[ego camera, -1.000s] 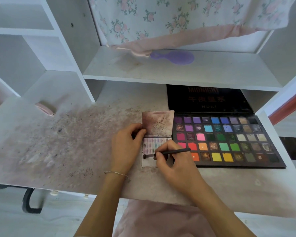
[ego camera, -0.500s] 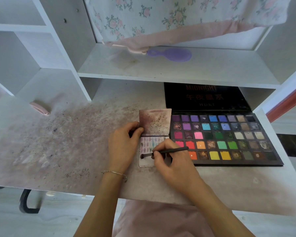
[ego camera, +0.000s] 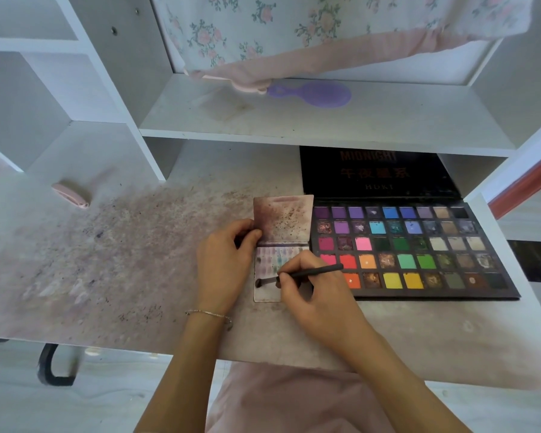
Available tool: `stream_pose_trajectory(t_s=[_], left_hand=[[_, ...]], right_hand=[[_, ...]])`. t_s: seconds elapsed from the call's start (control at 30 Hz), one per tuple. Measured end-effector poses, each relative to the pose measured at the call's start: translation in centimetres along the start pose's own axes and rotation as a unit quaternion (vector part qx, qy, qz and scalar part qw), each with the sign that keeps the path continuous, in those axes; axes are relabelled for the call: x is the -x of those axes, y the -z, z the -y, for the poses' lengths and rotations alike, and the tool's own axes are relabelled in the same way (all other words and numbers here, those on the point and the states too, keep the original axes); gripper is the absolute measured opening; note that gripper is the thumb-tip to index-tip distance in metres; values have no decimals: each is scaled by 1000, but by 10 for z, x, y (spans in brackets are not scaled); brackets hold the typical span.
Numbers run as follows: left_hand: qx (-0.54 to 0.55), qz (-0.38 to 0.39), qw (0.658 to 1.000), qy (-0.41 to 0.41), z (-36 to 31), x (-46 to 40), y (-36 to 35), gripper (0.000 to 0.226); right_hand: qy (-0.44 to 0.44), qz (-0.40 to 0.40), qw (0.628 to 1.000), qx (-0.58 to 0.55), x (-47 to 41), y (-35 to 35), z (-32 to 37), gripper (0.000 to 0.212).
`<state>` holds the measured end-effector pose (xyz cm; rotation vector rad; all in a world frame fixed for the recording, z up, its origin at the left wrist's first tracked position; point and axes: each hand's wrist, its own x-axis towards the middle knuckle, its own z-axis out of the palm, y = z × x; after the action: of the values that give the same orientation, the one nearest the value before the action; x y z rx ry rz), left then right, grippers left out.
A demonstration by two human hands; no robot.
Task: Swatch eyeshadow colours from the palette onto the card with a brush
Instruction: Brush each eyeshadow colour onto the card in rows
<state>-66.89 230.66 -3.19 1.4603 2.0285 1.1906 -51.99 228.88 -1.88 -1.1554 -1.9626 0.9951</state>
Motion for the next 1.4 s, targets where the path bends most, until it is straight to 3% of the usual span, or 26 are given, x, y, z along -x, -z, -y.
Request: stream_pose_trajectory(t_s=[0.2,0.37,0.5,0.67,0.83,1.03,1.4], left_hand=[[-17,-6,1000,-5,-1,0,0,19],[-15,-2,1000,-13,-2,0,1,19],[-6,-4,1000,-16,-2,0,1,17],[-4,-1,1000,-13,-1,0,1,17],[-17,-1,1000,-18,-1,1,1,16],[-17,-2,1000,-15,-1,1,1,16],[-17,2,1000,-14,-1,2,2,18]], right_hand=[[6,-1,999,-34,2,2,2,6],[30,-76,988,-128,3,6,2,19],[39,-137,980,-141,6,16,-3,13],[23,-189,975,-110,8,42,-14,15],[-11,-226,973,-37,13,61,-28,32],[-20,-217,976,13,17,61,-30,22],[-8,-160,986,40,15,59,-33,26]])
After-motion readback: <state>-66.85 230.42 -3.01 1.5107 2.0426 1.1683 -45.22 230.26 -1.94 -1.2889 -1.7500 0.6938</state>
